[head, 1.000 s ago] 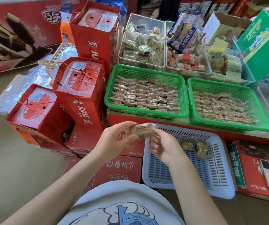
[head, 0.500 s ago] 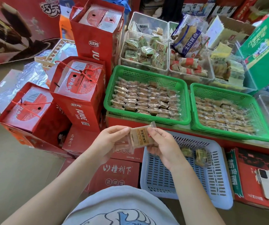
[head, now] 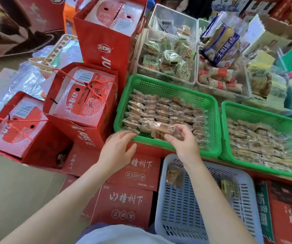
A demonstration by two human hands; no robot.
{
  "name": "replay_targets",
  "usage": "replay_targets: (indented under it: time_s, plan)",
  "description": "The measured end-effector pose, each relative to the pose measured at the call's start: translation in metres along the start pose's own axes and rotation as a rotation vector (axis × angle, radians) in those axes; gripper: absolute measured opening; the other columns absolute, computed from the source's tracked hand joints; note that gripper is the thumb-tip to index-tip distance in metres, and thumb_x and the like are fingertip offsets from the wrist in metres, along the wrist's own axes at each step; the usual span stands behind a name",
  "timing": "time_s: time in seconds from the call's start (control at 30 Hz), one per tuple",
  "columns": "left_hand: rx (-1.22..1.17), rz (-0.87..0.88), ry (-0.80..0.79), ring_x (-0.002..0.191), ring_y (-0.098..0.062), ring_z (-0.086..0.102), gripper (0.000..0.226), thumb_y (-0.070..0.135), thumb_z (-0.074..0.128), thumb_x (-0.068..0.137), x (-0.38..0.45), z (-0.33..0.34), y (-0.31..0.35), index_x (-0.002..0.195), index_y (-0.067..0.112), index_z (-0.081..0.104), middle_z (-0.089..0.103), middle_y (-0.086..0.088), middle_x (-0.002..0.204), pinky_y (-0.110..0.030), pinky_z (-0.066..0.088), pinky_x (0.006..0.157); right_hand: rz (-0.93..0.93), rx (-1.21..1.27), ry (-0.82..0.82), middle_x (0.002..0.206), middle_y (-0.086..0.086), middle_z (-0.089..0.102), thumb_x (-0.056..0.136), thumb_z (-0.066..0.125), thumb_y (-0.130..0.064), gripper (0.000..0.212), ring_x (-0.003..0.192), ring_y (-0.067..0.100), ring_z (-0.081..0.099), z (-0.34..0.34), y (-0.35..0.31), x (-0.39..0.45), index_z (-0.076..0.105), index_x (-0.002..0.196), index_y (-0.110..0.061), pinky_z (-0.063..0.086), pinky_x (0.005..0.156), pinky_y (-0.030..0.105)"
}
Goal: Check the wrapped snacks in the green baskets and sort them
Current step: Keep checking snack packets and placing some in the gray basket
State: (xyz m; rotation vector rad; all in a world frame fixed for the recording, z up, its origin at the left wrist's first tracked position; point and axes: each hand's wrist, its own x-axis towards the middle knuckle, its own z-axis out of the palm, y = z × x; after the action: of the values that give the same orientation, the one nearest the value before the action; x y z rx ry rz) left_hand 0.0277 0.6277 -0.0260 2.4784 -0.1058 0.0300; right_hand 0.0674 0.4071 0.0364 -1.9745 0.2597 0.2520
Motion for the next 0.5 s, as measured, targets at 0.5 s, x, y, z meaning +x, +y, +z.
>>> replay_targets:
  time_s: [0.5]
  plan:
    - [0.438, 0.09, -0.247, 0.124, -0.028, 0.056, 0.075, 0.064, 0.029, 0.091, 0.038, 0.034, -0.034, 0.149, 0.02, 0.047, 0.063, -0.009, 0.124, -0.051, 0.001, 0.123, -0.194, -0.805, -0.346, 0.122, 0.008, 0.064, 0.094, 0.066, -0.015, 0.025, 0.113, 0.028, 0.059, 0.058, 0.02, 0.086, 0.067, 0.118, -0.018, 0.049, 0.089, 0.037]
